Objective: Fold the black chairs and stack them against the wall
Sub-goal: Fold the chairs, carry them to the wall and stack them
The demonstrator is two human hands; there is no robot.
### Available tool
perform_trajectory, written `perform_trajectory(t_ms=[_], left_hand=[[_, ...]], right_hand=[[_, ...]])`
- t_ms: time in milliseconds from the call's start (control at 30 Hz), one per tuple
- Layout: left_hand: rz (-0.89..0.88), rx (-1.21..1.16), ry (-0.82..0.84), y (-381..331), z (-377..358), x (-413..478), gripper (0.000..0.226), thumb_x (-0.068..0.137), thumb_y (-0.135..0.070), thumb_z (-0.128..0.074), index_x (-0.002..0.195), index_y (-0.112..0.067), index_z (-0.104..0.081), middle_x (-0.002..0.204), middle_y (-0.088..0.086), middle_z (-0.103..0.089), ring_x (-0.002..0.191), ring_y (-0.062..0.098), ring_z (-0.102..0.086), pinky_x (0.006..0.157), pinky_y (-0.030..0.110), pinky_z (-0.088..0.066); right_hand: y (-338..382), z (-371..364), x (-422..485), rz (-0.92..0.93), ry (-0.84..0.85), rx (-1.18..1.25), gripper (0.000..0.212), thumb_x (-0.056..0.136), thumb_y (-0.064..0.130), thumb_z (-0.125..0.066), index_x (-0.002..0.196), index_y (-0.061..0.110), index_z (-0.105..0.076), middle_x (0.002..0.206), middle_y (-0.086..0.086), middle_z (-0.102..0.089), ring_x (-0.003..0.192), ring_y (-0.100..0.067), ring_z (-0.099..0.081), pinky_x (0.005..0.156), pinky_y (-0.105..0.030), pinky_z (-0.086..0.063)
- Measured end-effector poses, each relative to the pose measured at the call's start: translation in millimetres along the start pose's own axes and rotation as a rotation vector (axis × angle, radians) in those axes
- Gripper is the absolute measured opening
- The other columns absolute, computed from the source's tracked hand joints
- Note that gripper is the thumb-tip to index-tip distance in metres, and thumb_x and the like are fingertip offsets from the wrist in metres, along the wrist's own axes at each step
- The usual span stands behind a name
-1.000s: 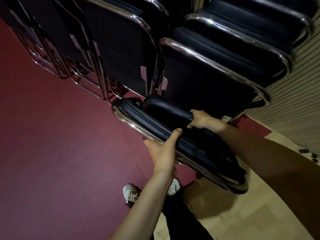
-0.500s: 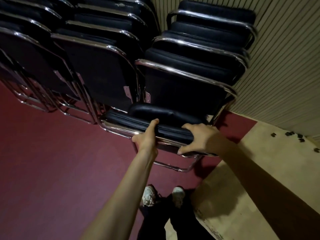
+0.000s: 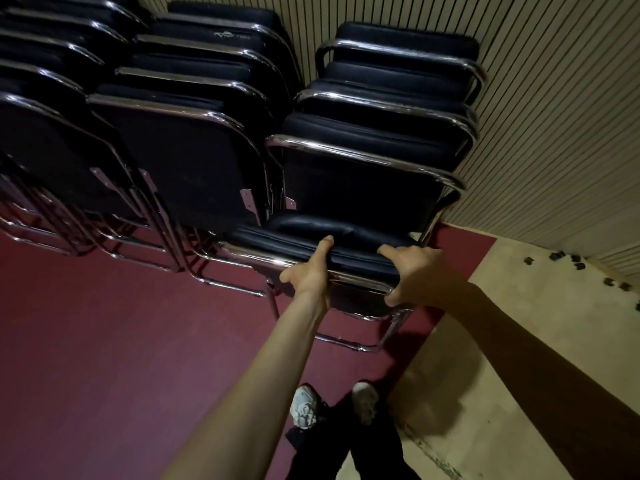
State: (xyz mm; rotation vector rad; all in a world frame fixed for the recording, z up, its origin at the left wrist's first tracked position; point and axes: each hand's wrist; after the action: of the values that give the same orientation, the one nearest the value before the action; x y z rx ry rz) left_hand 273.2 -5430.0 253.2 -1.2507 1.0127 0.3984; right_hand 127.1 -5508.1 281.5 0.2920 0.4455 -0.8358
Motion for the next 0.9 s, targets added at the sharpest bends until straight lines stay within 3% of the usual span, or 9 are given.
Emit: perform_trajectory(t_ms=[100,167,233,367,500,567,667,800,900], left_hand=[[-0.024,0.065,0.017,-4.0,-7.4,4.6,0.099,0.065,-0.039,-0.087,0.132,-0.004,-0.023,0.112,0.013,-0.052,0.09,0.027,-0.059,0.078,0.034,-0.054],[-0.051,0.034,0.097,-16.0,-17.1,10.7,0.081,0.075,-0.031,-0.082,0.132,-0.002,-0.031,0.11,0.015,-0.056,0.077,0.023,-0.059,0.053,0.027,-0.054],[-0.052,0.03,0.247,-32.0,-30.4,23.2,0.051,0.083,-0.027,-0.075,0.122,-0.004,-0.051,0.105,0.011,-0.064,0.077,0.019,-0.062,0.043,0.026,-0.052],[-0.002,0.108,0.392,-53.8,-49.2,39.2,0.01,0.096,-0.021,-0.058,0.1,-0.012,-0.061,0.088,0.002,-0.065,0.08,0.016,-0.063,0.056,0.034,-0.055],[0.024,0.111,0.419,-61.8,-57.8,42.0,0.019,0.1,-0.017,-0.05,0.083,-0.012,-0.056,0.055,-0.002,-0.065,0.062,0.013,-0.062,0.091,0.039,-0.047],[0.062,0.067,0.411,-66.2,-63.5,43.2,0.025,0.101,-0.016,-0.046,0.078,-0.01,-0.053,0.043,-0.002,-0.061,0.066,0.014,-0.057,0.099,0.038,-0.041],[0.075,0.033,0.398,-74.8,-74.6,44.0,0.027,0.102,-0.013,-0.045,0.076,-0.008,-0.052,0.046,0.003,-0.061,0.071,0.016,-0.054,0.101,0.038,-0.04],[0.035,0.055,0.382,-80.7,-85.2,51.4,0.024,0.101,-0.011,-0.046,0.079,-0.006,-0.053,0.075,0.006,-0.055,0.081,0.02,-0.057,0.098,0.041,-0.044],[0.0,0.067,0.384,-79.5,-90.3,50.9,0.022,0.101,-0.009,-0.046,0.08,-0.006,-0.053,0.076,0.007,-0.054,0.075,0.019,-0.057,0.098,0.041,-0.046]], right_hand=[[-10.0,1.8,10.5,0.027,-0.02,0.057,0.09,0.064,0.048,-0.073,0.141,0.031,-0.031,0.123,0.003,-0.058,0.107,-0.02,-0.058,0.079,-0.031,-0.042],[-20.9,9.6,25.2,0.041,-0.036,0.108,0.094,0.065,0.048,-0.075,0.144,0.028,-0.029,0.133,-0.002,-0.054,0.116,-0.023,-0.054,0.083,-0.031,-0.043],[-29.5,17.7,41.0,0.027,-0.084,0.148,0.095,0.068,0.044,-0.077,0.146,0.024,-0.027,0.135,-0.006,-0.05,0.119,-0.026,-0.051,0.089,-0.035,-0.043],[-40.5,14.0,63.6,-0.007,-0.228,0.166,0.09,0.07,0.04,-0.076,0.145,0.022,-0.03,0.131,-0.005,-0.049,0.119,-0.026,-0.045,0.099,-0.039,-0.032],[-50.7,16.3,78.9,0.016,-0.25,0.194,0.089,0.07,0.039,-0.076,0.145,0.024,-0.031,0.133,-0.002,-0.049,0.122,-0.023,-0.042,0.101,-0.039,-0.03],[-55.2,22.2,86.6,0.021,-0.242,0.222,0.088,0.069,0.037,-0.077,0.144,0.024,-0.033,0.134,-0.001,-0.05,0.124,-0.022,-0.042,0.103,-0.04,-0.03],[-63.8,28.7,96.4,0.039,-0.223,0.279,0.088,0.069,0.033,-0.079,0.145,0.022,-0.034,0.137,-0.003,-0.045,0.13,-0.022,-0.035,0.108,-0.04,-0.026],[-77.2,33.0,108.0,0.116,-0.233,0.318,0.089,0.07,0.028,-0.078,0.146,0.022,-0.033,0.137,0.0,-0.035,0.131,-0.02,-0.025,0.109,-0.037,-0.023],[-81.6,28.1,112.0,0.12,-0.304,0.274,0.086,0.071,0.035,-0.076,0.146,0.027,-0.034,0.135,0.003,-0.038,0.129,-0.019,-0.026,0.107,-0.036,-0.026]])
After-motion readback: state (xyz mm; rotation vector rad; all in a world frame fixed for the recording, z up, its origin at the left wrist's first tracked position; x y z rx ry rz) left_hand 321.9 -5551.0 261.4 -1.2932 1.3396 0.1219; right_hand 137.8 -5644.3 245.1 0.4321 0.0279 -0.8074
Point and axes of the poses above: each hand's wrist, its own x-axis towards the middle knuckle, its own z-axis out of the back of the hand, y = z × x
